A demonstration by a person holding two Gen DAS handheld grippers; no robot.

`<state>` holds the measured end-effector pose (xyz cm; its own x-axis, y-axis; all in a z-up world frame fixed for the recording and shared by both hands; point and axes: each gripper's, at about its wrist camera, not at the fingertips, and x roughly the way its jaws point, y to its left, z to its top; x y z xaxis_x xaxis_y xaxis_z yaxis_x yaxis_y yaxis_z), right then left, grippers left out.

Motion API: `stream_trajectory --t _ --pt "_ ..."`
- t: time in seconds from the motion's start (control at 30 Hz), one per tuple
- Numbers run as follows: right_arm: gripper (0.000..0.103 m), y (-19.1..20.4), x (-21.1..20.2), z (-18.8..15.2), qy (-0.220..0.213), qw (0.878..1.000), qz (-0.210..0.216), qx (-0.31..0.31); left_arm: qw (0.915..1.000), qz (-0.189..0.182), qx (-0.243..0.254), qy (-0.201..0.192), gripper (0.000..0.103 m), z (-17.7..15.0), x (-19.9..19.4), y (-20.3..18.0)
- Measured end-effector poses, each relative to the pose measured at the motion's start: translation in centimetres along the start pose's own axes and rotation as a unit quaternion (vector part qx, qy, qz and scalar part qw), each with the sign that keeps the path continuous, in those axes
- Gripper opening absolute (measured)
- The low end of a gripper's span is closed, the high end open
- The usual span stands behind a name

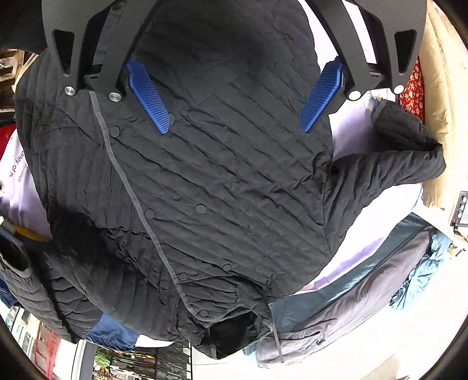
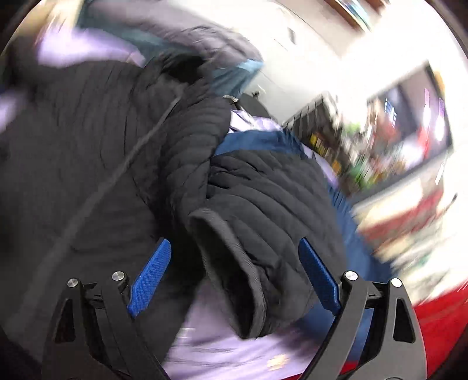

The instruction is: Fold large clothes

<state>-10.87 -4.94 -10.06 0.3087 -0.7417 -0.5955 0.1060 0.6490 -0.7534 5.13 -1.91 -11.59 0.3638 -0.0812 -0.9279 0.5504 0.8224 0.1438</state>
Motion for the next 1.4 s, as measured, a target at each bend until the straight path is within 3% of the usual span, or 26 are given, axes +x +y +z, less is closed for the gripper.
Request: stream_trajectory --t 0.1,0.13,0.17,0.2,0.23,0.27,0.33,0.43,0.5,0.63,0.7,0.8,0.87,1.0,1.1,1.17,1.4 --pt "0.086 1.1 1.4 0.0 0.001 0.998 -0.043 -0.046 1.0 0.001 -0.006 0.001 0.089 -0.2 -0.2 0.3" --pt "0.078 0.8 2.2 -0.1 0.007 0.997 -0.057 -0.051 1.0 0.003 -0.006 0.002 0.089 -0.4 -0.2 0.4" --pt "0.064 0.5 2.8 -0.2 0.016 0.997 -0.059 -0.051 1.0 0.005 -0.006 0.002 0.089 -0.5 -0.2 0.4" --pt "0.06 -0.4 3.3 -0.4 0.028 0.998 -0.048 -0.043 1.0 0.006 -0.007 0.003 0.089 -0.6 -0.2 0.5" --pt "0.05 -1.6 3.5 -0.6 0.034 0.999 -0.033 -0.026 0.9999 0.006 -0.007 0.004 0.089 -0.8 -0.2 0.4" --pt "0.033 -2.6 3.4 -0.7 0.035 0.999 -0.018 -0.01 0.9999 0.005 -0.007 0.006 0.089 -0.9 -0.2 0.4" --pt "0.02 -6.1 2.7 -0.7 0.031 0.997 0.027 0.058 0.9999 0.005 -0.005 0.008 0.089 -1.1 -0.3 0.3" --pt "0.011 -14.9 2.0 -1.2 0.024 0.965 0.121 0.231 1.0 0.001 -0.002 0.009 0.089 -1.0 -0.2 -0.1" --pt "0.01 -20.0 2.0 -2.1 0.019 0.939 0.148 0.311 1.0 -0.006 0.0 0.007 0.089 -0.7 -0.3 -0.5" --pt "0.007 -31.9 2.6 -4.9 0.004 0.879 0.161 0.449 0.9998 -0.003 0.016 -0.007 0.089 0.4 -0.9 -1.2" --pt "0.006 -36.8 2.8 -6.6 -0.004 0.859 0.151 0.489 0.9996 0.001 0.022 -0.015 0.089 0.9 -1.3 -1.3" --pt "0.005 -41.8 2.5 -9.0 0.005 0.867 0.088 0.49 0.9995 0.004 0.023 -0.023 0.089 1.5 -1.6 -1.2" --pt "0.005 -43.9 2.8 -10.5 0.019 0.864 0.056 0.5 0.9995 0.005 0.019 -0.025 0.089 1.7 -1.7 -1.0" --pt "0.005 -43.5 4.9 -13.4 0.053 0.836 0.051 0.544 0.9998 0.005 0.006 -0.019 0.089 1.4 -1.4 -0.6" --pt "0.006 -40.7 6.6 -14.1 0.072 0.834 0.06 0.543 0.9999 0.003 0.002 -0.01 0.089 1.0 -1.1 -0.5" --pt "0.006 -39.2 7.5 -14.5 0.076 0.824 0.082 0.556 1.0 0.004 0.007 -0.006 0.089 0.8 -1.0 -0.7" --pt "0.006 -37.7 5.8 -13.4 0.046 0.804 0.125 0.58 0.9998 0.007 0.015 -0.006 0.089 0.7 -1.2 -1.0"
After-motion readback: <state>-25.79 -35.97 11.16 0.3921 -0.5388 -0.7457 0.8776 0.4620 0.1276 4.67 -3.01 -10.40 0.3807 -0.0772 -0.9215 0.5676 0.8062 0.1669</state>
